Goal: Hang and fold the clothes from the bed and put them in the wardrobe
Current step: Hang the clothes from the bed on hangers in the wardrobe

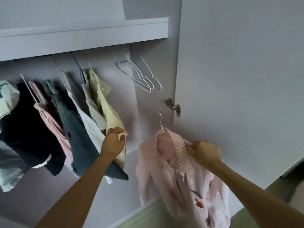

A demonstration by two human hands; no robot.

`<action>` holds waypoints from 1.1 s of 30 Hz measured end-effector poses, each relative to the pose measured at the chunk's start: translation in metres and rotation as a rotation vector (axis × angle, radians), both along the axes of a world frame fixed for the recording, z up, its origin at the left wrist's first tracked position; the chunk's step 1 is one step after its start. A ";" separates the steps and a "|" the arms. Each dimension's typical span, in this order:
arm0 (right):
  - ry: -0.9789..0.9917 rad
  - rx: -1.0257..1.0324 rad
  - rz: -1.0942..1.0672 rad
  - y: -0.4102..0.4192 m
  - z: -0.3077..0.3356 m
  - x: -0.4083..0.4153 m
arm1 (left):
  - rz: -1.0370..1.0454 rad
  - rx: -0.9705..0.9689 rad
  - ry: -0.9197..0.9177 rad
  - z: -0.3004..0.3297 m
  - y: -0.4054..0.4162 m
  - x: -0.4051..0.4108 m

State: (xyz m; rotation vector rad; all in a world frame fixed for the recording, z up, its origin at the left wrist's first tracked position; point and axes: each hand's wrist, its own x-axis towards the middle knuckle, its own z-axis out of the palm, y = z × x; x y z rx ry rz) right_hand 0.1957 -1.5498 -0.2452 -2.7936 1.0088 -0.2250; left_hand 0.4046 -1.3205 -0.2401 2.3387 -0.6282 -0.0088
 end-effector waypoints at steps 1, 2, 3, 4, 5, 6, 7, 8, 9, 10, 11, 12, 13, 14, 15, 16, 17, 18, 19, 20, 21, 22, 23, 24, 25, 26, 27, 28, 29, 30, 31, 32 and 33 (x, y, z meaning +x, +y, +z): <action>0.005 0.004 -0.029 0.002 0.002 0.000 | -0.011 0.013 -0.004 0.000 -0.001 0.001; 0.009 0.008 -0.056 0.005 0.004 0.002 | -0.022 0.027 -0.014 0.000 0.000 0.004; 0.007 0.010 -0.076 0.007 0.006 0.005 | -0.027 0.041 -0.022 0.002 0.000 0.005; -0.005 0.018 -0.087 0.008 0.008 0.009 | -0.029 0.051 -0.030 0.003 0.000 0.008; -0.026 0.029 -0.086 0.010 0.011 0.015 | -0.027 0.059 -0.039 0.006 0.001 0.010; -0.044 0.039 -0.082 0.013 0.016 0.020 | -0.024 0.070 -0.049 0.009 0.002 0.013; -0.063 0.045 -0.076 0.016 0.021 0.027 | -0.015 0.083 -0.059 0.013 0.004 0.016; -0.081 0.054 -0.070 0.019 0.026 0.034 | -0.006 0.102 -0.073 0.016 0.005 0.019; -0.098 0.062 -0.061 0.023 0.032 0.043 | 0.005 0.118 -0.084 0.020 0.006 0.022; -0.114 0.084 -0.052 0.026 0.036 0.050 | 0.013 0.131 -0.101 0.022 0.006 0.024; -0.132 0.110 -0.037 0.029 0.042 0.064 | 0.023 0.141 -0.123 0.029 0.008 0.030; -0.146 0.161 -0.033 0.033 0.045 0.072 | 0.025 0.158 -0.142 0.031 0.007 0.032; -0.161 0.225 -0.020 0.036 0.051 0.086 | 0.038 0.176 -0.168 0.037 0.007 0.038; -0.177 0.309 -0.010 0.040 0.054 0.098 | 0.044 0.203 -0.197 0.040 0.006 0.042; -0.180 0.380 0.010 0.043 0.059 0.116 | 0.058 0.227 -0.227 0.046 0.005 0.049; -0.168 0.426 0.024 0.047 0.062 0.128 | 0.065 0.247 -0.256 0.049 0.003 0.054; -0.149 0.436 0.056 0.050 0.067 0.144 | 0.080 0.264 -0.288 0.053 0.002 0.061; -0.128 0.417 0.099 0.053 0.071 0.157 | 0.087 0.280 -0.323 0.056 0.000 0.067; -0.115 0.368 0.148 0.054 0.077 0.170 | 0.095 0.300 -0.359 0.058 -0.002 0.073; -0.114 0.294 0.197 0.054 0.082 0.181 | 0.105 0.319 -0.395 0.059 -0.004 0.078; -0.115 0.209 0.250 0.053 0.087 0.196 | 0.124 0.341 -0.424 0.061 -0.006 0.088; -0.111 0.134 0.286 0.053 0.092 0.205 | 0.134 0.363 -0.437 0.062 -0.009 0.093; -0.118 0.073 0.317 0.052 0.096 0.215 | 0.144 0.376 -0.452 0.063 -0.012 0.101; -0.142 0.032 0.340 0.051 0.099 0.225 | 0.154 0.379 -0.469 0.064 -0.014 0.108; -0.170 -0.002 0.366 0.049 0.100 0.240 | 0.170 0.374 -0.476 0.065 -0.017 0.118; -0.200 -0.014 0.372 0.048 0.100 0.248 | 0.170 0.376 -0.480 0.065 -0.019 0.124; -0.224 -0.012 0.374 0.047 0.100 0.257 | 0.170 0.387 -0.487 0.065 -0.021 0.130; -0.246 -0.002 0.380 0.046 0.096 0.269 | 0.176 0.400 -0.491 0.062 -0.021 0.137; -0.264 0.005 0.388 0.046 0.093 0.277 | 0.179 0.408 -0.493 0.058 -0.020 0.142; -0.269 0.003 0.401 0.046 0.088 0.287 | 0.184 0.406 -0.491 0.053 -0.018 0.146; -0.274 -0.018 0.418 0.046 0.084 0.295 | 0.190 0.396 -0.502 0.049 -0.017 0.148; -0.286 -0.038 0.433 0.046 0.082 0.303 | 0.189 0.386 -0.526 0.047 -0.016 0.150; -0.289 -0.042 0.447 0.049 0.073 0.310 | 0.186 0.387 -0.534 0.037 -0.012 0.149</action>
